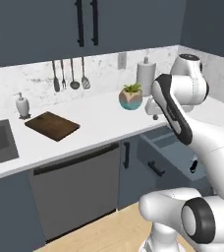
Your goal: Pick up the knife from the drawer and place it on the cutting board. Then place the meat from the plate to the cutting board.
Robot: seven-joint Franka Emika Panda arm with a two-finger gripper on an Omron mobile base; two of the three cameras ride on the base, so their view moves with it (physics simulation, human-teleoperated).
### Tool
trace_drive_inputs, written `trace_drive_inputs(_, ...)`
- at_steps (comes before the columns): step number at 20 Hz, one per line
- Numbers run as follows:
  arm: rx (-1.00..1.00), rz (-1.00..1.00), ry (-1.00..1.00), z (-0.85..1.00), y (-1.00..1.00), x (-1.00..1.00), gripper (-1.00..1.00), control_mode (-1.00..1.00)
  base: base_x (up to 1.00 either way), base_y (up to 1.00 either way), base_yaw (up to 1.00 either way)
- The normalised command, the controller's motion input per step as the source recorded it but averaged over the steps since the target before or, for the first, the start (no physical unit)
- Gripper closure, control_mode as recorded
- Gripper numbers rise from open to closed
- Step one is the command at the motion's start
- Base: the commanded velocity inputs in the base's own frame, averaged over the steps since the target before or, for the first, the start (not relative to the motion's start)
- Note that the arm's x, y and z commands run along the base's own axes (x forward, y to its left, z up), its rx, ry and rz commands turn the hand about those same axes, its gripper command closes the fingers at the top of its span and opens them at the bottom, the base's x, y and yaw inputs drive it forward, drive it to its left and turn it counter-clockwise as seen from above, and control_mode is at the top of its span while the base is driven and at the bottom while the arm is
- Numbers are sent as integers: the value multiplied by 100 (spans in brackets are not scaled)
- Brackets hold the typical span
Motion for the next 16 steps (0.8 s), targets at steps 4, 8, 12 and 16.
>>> trace_drive_inputs(4,0,0,0,0,0,0,-100,100,59,0,30)
trace_drive_inputs(8,0,0,0,0,0,0,-100,100,77,0,8)
trace_drive_inputs(12,0,0,0,0,0,0,-100,100,36,4,-3)
trace_drive_inputs(16,0,0,0,0,0,0,-100,100,3,17,-23)
